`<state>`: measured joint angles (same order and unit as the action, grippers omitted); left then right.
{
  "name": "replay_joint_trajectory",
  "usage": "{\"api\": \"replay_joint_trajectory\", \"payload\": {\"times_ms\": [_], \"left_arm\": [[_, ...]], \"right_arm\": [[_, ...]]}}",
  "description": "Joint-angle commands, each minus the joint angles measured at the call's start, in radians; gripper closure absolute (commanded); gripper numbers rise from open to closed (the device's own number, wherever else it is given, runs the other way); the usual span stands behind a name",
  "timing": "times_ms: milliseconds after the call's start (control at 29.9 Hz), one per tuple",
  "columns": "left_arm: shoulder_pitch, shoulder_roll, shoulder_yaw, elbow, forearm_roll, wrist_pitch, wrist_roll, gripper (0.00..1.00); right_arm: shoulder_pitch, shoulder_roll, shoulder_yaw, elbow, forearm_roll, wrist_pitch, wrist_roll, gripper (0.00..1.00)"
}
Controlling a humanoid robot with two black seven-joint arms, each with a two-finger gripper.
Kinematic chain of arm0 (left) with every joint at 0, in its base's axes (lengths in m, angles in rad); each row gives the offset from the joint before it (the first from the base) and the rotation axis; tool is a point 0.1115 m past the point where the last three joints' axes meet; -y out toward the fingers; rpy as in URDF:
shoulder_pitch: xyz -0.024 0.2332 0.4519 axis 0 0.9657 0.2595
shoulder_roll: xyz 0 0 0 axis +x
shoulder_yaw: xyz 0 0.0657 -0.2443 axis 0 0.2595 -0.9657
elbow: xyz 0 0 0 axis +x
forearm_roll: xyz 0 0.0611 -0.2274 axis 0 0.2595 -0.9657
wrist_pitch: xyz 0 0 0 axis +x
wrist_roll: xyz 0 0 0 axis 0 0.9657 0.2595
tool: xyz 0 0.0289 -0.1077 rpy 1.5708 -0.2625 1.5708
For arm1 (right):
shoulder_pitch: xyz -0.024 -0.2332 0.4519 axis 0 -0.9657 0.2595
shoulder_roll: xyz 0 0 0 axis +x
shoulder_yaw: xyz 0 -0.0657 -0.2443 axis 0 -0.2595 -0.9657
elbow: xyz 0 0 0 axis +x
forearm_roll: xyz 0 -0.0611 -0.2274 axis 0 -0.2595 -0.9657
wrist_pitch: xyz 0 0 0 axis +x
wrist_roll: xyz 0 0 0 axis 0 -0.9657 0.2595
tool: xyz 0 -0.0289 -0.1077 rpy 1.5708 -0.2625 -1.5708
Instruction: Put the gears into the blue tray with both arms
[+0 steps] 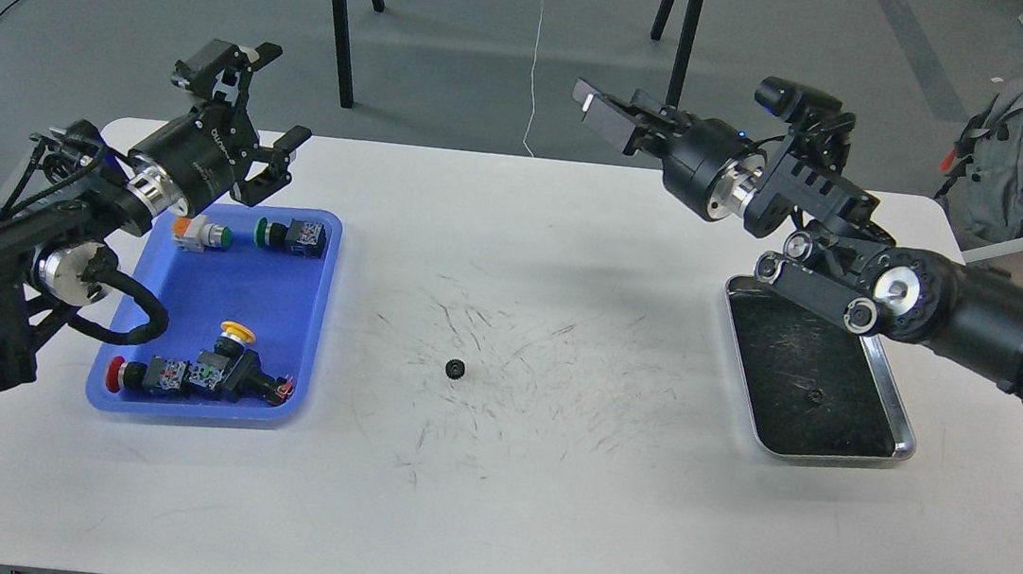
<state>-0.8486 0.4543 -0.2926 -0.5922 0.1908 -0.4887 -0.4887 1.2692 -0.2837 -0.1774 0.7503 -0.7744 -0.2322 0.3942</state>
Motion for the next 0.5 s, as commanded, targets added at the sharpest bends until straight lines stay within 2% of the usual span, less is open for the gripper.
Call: {"api": "replay_joint_trajectory", "payload": {"times_ms": [0,234,468], "left_arm": [[-0.003,0.026,0.048,-0.084,0.042,0.000,0.000,0.00],[-0.026,0.112,0.073,-0.279,0.151,0.000,0.000,0.00],[-0.082,0.178,0.079,-0.362,0.276,0.000,0.000,0.00]], "right_arm": [[-0.011,-0.084,0.091,-0.015,0.153,0.120,-0.012,0.08],[-0.063,-0.207,0.125,0.003,0.306,0.165,-0.021,0.07],[-0.135,-0.275,0.187,0.006,0.490,0.171,-0.021,0.07]]}}
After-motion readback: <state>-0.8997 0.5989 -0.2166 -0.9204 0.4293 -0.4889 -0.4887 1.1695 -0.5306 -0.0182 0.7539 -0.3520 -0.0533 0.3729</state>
